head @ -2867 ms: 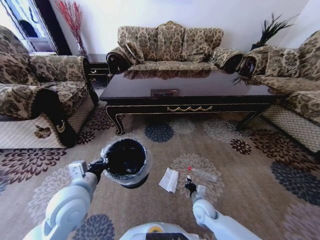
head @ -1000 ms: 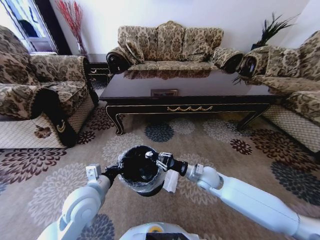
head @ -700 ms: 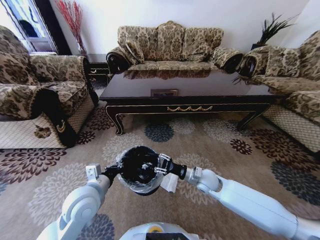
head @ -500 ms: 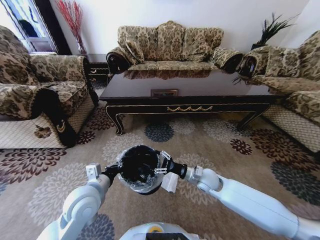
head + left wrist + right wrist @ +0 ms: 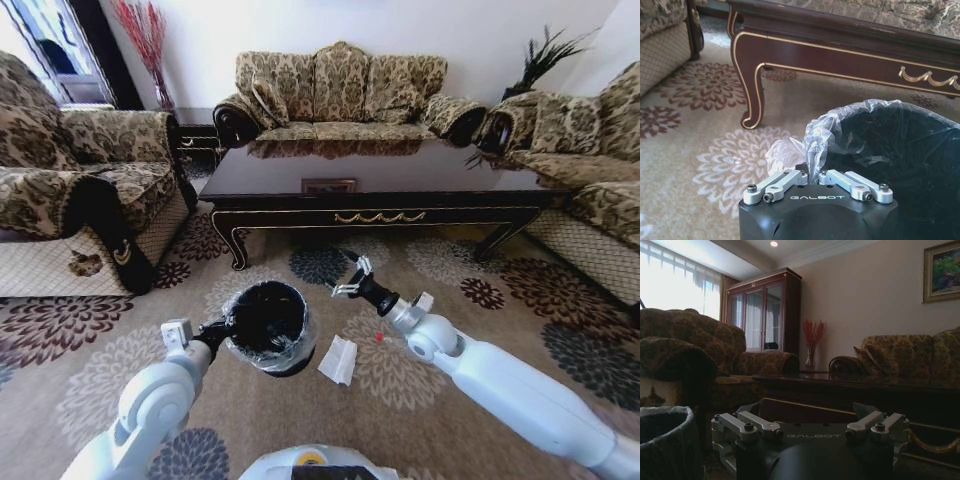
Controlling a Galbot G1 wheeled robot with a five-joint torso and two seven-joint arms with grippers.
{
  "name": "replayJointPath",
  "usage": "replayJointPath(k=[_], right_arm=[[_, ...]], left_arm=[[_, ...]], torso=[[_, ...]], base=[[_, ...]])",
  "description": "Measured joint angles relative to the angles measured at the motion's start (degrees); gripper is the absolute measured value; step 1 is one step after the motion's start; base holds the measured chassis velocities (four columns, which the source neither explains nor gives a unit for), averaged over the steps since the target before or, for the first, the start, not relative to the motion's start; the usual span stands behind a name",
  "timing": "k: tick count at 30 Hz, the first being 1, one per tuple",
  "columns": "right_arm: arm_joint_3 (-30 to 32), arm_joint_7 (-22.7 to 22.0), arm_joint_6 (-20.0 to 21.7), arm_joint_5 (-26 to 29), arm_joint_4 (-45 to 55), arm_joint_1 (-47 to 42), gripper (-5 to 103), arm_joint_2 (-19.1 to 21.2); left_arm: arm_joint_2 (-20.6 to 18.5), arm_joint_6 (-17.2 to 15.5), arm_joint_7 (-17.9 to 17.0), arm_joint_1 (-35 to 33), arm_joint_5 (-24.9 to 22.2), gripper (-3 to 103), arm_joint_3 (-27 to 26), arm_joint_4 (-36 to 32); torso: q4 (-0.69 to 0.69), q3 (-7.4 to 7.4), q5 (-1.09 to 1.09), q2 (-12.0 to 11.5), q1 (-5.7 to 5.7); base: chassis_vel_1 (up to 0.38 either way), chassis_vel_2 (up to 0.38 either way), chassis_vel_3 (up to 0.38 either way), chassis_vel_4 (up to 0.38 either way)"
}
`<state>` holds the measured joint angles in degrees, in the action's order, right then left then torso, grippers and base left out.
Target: Move to the front of the table and pick up the trash from the floor, then place it into the trash bin.
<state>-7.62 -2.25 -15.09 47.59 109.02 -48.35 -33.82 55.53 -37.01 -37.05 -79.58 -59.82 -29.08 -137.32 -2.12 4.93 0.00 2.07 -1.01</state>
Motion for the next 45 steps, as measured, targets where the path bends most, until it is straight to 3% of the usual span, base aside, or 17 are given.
replayJointPath(k=[3,6,8,13,18,24,29,30,38,45], right_arm=[[-0.18,-7.85,7.04,2.72,-1.60,-3.05,100,1.85],[-1.23,-10.20,10.01,4.35,-2.61,-3.51,100,2.34],[-3.68,-13.92,14.20,6.70,-4.64,-3.41,100,2.42],[-7.23,-19.47,19.25,9.70,-7.58,-2.21,100,0.51],[-10.10,-20.95,21.34,9.86,-11.50,-1.09,100,-1.12],[-12.92,-19.26,23.28,8.68,-15.12,0.01,100,-0.58],[-14.90,-14.63,23.56,6.11,-23.62,2.30,100,-1.26],[-14.94,-11.45,23.19,4.64,-27.92,3.53,100,-2.20],[-16.73,-5.31,21.97,1.79,-36.53,8.21,100,-5.57],[-18.26,3.04,21.12,-7.18,-49.90,11.81,100,-10.30]], left_arm=[[-0.37,0.17,-0.85,0.13,-0.66,4,-1.08,-0.86],[-0.46,0.29,-1.31,0.13,-1.03,4,-1.56,-1.30],[-0.51,0.36,-2.13,0.09,-1.83,4,-2.63,-1.78],[-0.49,0.36,-2.45,-0.32,-2.68,4,-4.84,-2.52],[-0.91,0.42,-3.00,-0.58,-3.66,4,-7.01,-3.02],[-1.76,0.49,-4.22,-1.07,-3.82,4,-7.62,-2.97],[-1.80,0.50,-4.17,-0.76,-4.13,4,-8.09,-3.42],[-1.80,0.50,-4.09,-0.94,-4.16,4,-8.32,-3.63],[-2.32,0.50,-4.06,-1.01,-4.14,4,-10.47,-3.57],[-2.65,0.49,-3.96,-0.83,-5.26,4,-13.50,-3.09]], torso=[[0.00,0.00,0.00,0.00,0.00],[0.00,0.00,0.00,0.00,0.00],[0.00,0.00,0.00,0.00,0.00],[0.02,0.00,-0.01,0.00,0.00],[0.01,0.00,0.01,0.00,0.00],[0.01,0.00,-0.01,0.00,0.00],[-0.01,0.00,0.00,0.00,0.00],[-0.02,0.00,0.01,0.00,0.00],[0.02,0.00,-0.01,0.00,0.00],[0.02,0.00,-0.01,0.00,0.00]], base=[[0.000,0.000,0.000,0.000],[0.000,0.000,0.000,0.000],[0.000,0.000,0.000,0.000],[0.000,0.000,0.000,0.000],[0.000,0.000,0.000,0.000],[0.000,0.000,0.000,0.000],[0.000,0.000,0.000,0.000],[0.000,0.000,0.000,0.000],[0.000,0.000,0.000,0.000],[0.000,0.000,0.000,0.000]])
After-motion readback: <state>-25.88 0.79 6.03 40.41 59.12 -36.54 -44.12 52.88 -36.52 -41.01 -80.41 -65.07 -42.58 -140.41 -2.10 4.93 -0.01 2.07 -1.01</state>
